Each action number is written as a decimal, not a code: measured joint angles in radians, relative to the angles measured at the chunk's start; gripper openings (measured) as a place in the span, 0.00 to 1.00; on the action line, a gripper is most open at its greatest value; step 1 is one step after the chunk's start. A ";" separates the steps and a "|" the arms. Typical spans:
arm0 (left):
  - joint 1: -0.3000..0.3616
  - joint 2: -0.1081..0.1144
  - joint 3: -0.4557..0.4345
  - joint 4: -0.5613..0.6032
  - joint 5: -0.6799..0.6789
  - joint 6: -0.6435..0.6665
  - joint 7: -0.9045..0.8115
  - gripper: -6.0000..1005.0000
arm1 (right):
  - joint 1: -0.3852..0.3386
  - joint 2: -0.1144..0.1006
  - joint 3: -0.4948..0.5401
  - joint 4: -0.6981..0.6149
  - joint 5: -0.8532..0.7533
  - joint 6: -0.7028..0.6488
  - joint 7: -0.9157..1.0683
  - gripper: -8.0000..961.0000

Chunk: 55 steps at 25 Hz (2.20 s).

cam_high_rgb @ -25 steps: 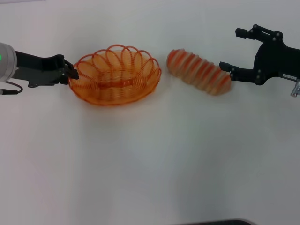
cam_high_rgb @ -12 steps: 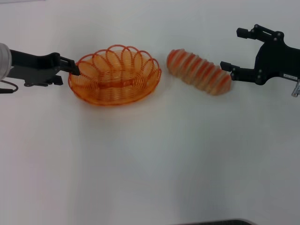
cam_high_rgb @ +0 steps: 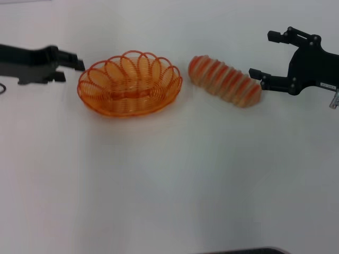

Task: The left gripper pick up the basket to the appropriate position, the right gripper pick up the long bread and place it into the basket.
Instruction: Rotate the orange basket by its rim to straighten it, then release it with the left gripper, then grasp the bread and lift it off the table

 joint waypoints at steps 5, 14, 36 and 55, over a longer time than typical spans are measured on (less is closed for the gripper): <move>0.020 0.025 -0.164 0.053 -0.237 0.123 0.176 0.57 | -0.001 0.000 0.002 0.011 0.014 -0.001 0.011 0.92; 0.051 0.078 -0.219 0.064 -0.388 0.231 0.483 0.57 | -0.011 -0.003 0.004 0.011 0.039 -0.008 0.044 0.92; 0.160 0.028 -0.214 0.095 -0.485 0.399 1.275 0.55 | -0.012 -0.007 0.048 0.021 0.067 -0.009 0.183 0.92; 0.232 -0.003 -0.193 0.027 -0.406 0.314 1.492 0.53 | 0.016 -0.005 0.043 0.050 0.080 0.001 0.196 0.92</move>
